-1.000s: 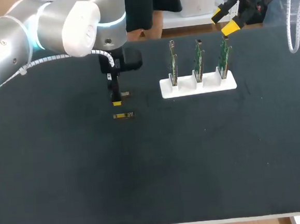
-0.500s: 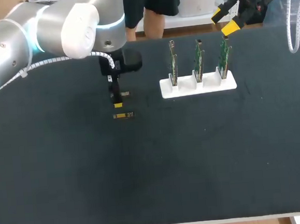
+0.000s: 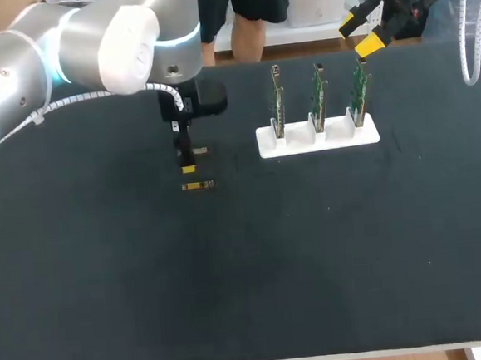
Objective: Pick up the optical module with the left hand, and insert it into the network port with the right hand.
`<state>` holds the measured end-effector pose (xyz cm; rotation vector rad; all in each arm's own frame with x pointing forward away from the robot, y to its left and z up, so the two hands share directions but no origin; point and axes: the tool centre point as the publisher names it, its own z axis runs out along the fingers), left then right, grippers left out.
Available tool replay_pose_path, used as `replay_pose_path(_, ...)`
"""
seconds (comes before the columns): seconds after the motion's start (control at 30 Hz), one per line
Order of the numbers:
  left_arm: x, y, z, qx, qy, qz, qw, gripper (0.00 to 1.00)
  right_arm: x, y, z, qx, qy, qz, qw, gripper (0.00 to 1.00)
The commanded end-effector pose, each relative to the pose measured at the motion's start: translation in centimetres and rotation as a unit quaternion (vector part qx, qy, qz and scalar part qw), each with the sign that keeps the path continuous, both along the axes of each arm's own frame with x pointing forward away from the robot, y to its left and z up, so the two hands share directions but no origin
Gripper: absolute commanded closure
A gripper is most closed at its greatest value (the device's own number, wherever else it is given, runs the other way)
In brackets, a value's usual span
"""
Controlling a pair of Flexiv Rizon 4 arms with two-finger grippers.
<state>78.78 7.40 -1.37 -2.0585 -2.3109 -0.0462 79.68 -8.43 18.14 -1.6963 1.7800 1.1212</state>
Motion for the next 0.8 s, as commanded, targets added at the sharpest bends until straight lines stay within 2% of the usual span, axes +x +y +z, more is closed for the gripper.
replay_pose_path(0.03,0.07,0.12,-0.1,0.0,0.004,0.001,1.0,0.0,0.79,-0.05,0.08,0.036,0.145,0.184,0.971,0.0)
replay_pose_path(0.8,0.34,-0.23,-0.53,-0.011,0.02,0.005,1.0,0.0,0.79,-0.05,0.08,0.036,0.145,0.184,0.971,0.0)
